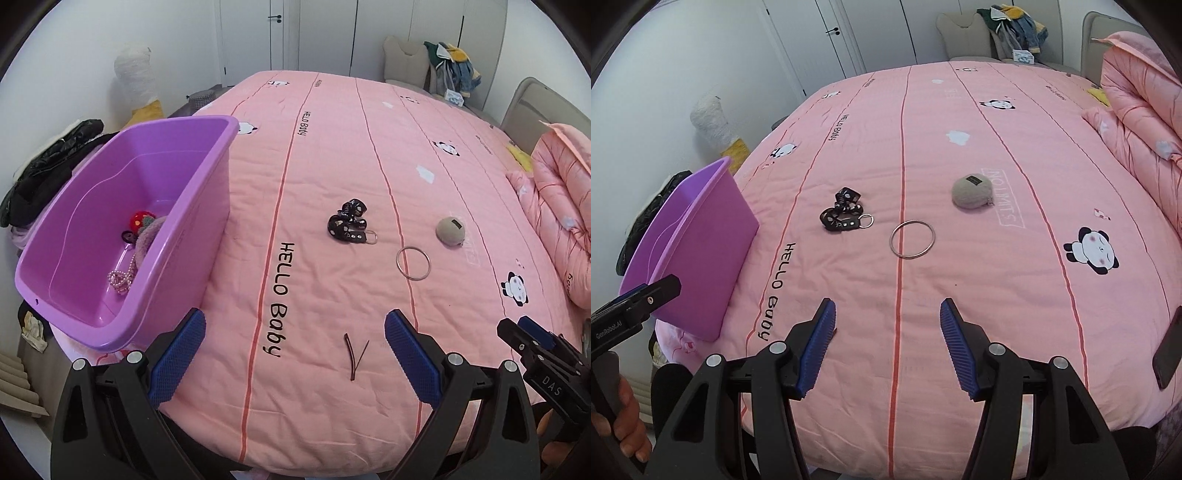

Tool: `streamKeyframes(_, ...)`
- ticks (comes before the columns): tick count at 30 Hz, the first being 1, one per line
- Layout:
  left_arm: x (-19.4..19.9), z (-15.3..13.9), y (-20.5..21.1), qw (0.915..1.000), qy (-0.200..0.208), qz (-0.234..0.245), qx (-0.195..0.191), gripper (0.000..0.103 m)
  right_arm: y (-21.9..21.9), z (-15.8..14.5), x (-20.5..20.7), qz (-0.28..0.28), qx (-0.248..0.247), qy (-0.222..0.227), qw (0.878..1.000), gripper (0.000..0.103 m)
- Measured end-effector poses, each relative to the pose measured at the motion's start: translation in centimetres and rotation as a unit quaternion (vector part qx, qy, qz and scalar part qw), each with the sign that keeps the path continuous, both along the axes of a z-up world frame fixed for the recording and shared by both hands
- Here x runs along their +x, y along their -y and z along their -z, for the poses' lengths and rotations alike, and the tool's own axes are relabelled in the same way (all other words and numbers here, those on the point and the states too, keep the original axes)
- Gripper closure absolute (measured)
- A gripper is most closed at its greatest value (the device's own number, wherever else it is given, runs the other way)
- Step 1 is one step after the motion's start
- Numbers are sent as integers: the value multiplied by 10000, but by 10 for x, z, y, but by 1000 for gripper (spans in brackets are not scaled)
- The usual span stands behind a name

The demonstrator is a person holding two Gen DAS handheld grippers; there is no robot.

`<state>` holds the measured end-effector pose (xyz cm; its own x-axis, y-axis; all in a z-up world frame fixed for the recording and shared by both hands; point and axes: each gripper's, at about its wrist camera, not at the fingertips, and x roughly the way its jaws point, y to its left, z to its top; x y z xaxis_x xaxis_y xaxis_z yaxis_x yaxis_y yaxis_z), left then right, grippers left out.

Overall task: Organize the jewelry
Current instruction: 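Move both tools back over the lanyard and silver ring on the bedspread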

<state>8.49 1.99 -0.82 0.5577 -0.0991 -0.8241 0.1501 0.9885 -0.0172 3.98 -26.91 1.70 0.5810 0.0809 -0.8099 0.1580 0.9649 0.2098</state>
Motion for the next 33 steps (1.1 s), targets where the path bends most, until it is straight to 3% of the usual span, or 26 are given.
streamKeyframes(16, 53, 17, 45, 9995, -93, 296, 29, 7, 15, 21, 42, 76, 2, -108, 9999, 46)
streamKeyframes(33, 138, 95, 47, 9980, -583, 120, 228, 7, 33, 87, 126, 193, 103, -606, 9979, 45)
